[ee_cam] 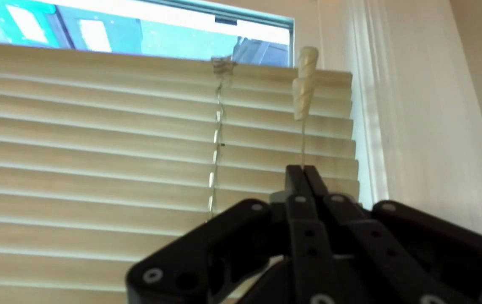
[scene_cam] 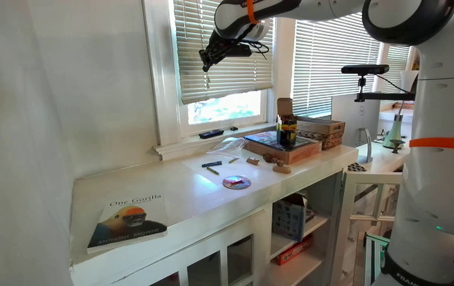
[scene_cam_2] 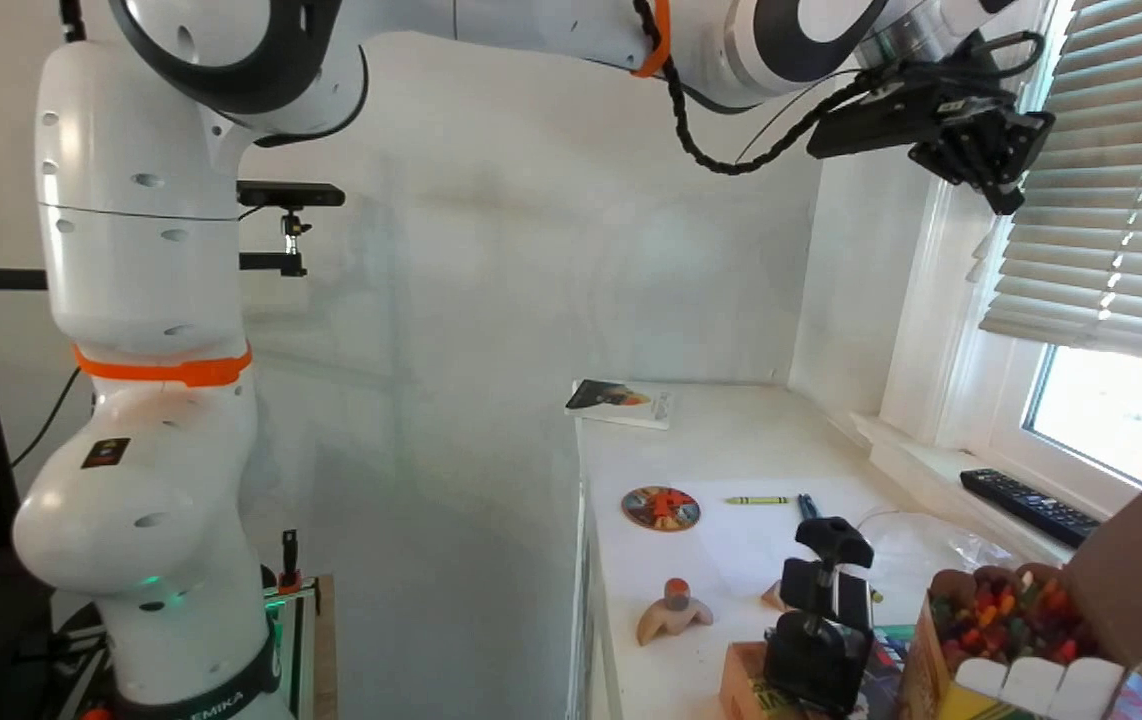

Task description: Open the kittens

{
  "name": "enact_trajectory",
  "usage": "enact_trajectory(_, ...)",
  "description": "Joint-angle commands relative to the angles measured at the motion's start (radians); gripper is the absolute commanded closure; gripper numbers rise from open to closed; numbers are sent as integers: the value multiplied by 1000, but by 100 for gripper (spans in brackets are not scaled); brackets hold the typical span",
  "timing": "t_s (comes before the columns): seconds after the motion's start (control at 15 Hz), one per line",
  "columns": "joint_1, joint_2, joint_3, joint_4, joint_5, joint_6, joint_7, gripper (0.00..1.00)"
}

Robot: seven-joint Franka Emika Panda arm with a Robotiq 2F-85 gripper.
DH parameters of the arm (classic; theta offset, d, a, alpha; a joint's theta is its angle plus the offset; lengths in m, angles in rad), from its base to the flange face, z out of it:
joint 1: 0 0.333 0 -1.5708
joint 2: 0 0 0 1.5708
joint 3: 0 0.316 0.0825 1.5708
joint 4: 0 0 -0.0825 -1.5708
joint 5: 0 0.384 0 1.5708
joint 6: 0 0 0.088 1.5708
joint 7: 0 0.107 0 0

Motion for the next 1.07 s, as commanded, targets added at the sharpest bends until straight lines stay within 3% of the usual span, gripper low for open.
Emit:
enact_trajectory(0.0, -10, -117, 39, -235, -90, 41, 124, 100)
enact_trajectory(0.47, -47, -187, 69, -507, -119, 288, 174, 100)
enact_trajectory(0.6, -42, -184, 49, -560, -114, 339, 169, 100)
enact_trajectory(1.0, -59, -180, 48, -646, -121, 312, 158, 100)
